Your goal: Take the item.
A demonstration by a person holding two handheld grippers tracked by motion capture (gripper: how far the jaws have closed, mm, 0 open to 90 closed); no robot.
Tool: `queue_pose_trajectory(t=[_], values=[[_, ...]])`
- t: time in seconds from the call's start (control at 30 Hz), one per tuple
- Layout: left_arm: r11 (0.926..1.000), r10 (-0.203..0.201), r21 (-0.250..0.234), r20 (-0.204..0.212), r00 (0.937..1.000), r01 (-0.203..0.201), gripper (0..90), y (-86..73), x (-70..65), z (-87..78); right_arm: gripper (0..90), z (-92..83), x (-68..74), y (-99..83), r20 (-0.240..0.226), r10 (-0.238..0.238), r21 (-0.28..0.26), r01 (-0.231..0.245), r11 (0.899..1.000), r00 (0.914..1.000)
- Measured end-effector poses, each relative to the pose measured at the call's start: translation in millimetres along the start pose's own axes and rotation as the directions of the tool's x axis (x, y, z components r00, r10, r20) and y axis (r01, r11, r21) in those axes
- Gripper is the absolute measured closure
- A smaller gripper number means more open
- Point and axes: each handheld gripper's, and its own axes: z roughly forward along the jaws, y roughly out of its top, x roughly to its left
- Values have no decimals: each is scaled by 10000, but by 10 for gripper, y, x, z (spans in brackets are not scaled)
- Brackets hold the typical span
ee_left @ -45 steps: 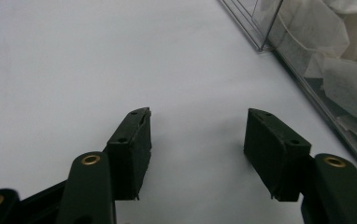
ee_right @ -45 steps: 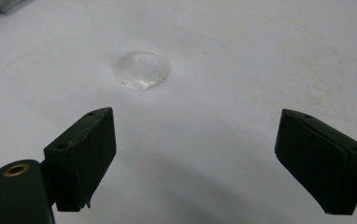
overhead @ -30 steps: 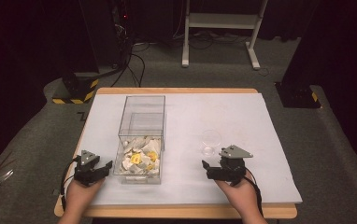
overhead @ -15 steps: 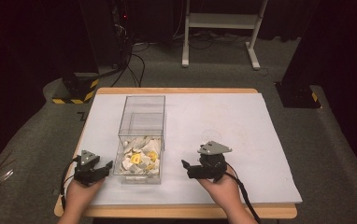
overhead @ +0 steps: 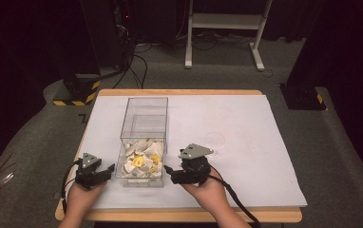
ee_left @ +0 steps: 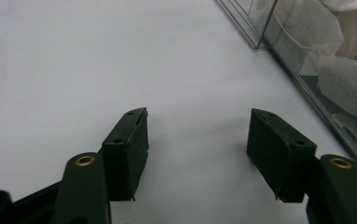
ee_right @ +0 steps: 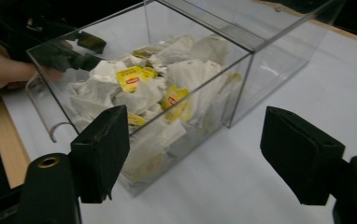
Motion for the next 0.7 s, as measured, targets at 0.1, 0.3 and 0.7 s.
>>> queue_pose_trajectory(t=[0.1, 0.3, 0.7], values=[[10000, 3, 0, 10, 10000, -3, 386, 0, 0, 0, 281, 44, 69, 45, -294, -169, 21, 170, 9999, 9994], [10000, 4, -14, 21, 10000, -4, 386, -1, -3, 0, 361, 117, 205, 114, -756, -606, 70, 613, 9981, 9953], [10000, 6, 1, 53, 10000, -6, 386, -2, -3, -2, 569, 265, 370, 112, -1113, -1286, 633, 1361, 9887, 9854]])
